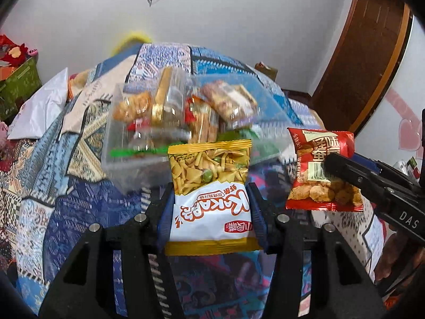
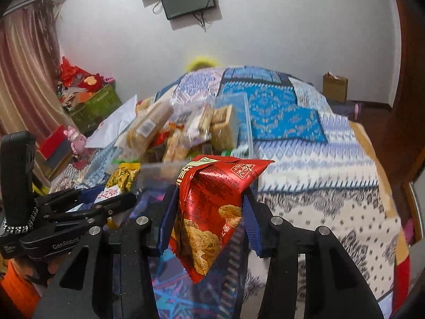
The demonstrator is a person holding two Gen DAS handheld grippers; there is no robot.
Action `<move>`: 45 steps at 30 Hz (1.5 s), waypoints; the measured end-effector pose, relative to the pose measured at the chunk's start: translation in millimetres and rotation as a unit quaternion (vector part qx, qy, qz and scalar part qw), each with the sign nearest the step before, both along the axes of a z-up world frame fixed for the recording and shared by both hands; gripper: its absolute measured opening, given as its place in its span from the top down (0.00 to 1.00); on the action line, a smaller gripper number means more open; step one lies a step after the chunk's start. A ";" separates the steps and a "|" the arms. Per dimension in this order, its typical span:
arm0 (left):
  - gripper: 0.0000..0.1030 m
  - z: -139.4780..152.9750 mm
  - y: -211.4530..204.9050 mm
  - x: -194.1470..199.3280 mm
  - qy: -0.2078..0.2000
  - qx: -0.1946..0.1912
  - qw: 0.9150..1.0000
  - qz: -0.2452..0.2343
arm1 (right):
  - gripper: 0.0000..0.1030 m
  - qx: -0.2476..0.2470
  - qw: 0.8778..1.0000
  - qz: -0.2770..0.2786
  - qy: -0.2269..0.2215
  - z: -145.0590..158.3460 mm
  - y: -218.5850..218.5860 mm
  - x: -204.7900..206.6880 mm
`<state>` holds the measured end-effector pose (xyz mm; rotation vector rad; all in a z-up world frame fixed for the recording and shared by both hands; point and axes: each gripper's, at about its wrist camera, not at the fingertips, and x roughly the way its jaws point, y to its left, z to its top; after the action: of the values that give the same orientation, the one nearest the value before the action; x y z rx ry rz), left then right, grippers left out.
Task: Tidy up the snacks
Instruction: 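Push both chip bags down into the clear box and release them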
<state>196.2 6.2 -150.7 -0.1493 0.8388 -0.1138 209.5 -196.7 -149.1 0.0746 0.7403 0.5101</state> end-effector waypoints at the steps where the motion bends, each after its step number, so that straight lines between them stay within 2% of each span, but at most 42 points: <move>1: 0.50 3.2 0.7 3.1 -0.004 0.000 1.000 0.001 | 0.58 0.000 1.000 -0.003 -0.005 2.0 0.3 2.4; 10: 0.50 33.2 5.2 39.5 -0.045 -0.012 0.999 0.008 | 0.58 0.008 0.999 -0.011 -0.030 13.6 8.0 30.7; 15: 0.50 36.1 2.8 58.6 -0.052 -0.017 0.998 0.008 | 0.58 -0.013 0.999 -0.021 -0.044 12.7 16.9 44.8; 23: 0.50 17.5 -2.1 89.4 -0.040 -0.012 0.999 0.009 | 0.58 -0.032 0.998 -0.037 -0.041 3.4 19.5 64.5; 32: 0.50 -2.6 0.3 110.1 -0.024 -0.012 0.999 0.017 | 0.59 -0.038 0.998 -0.016 -0.036 -6.1 38.5 83.2; 34: 0.50 -5.1 1.8 112.0 -0.021 -0.018 1.000 0.016 | 0.59 -0.031 0.999 -0.010 -0.029 -8.2 38.2 85.6; 39: 0.50 -14.0 -4.8 113.8 -0.011 -0.003 1.000 0.003 | 0.59 -0.015 1.000 -0.002 -0.005 -18.2 32.1 91.2; 45: 0.47 -12.5 -6.2 110.9 -0.006 -0.005 1.000 0.001 | 0.58 -0.004 1.000 0.005 0.016 -16.0 27.9 89.8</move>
<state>307.1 0.0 -163.2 -0.1582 0.8273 -0.1174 299.4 -168.8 -165.1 0.0715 0.7754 0.5167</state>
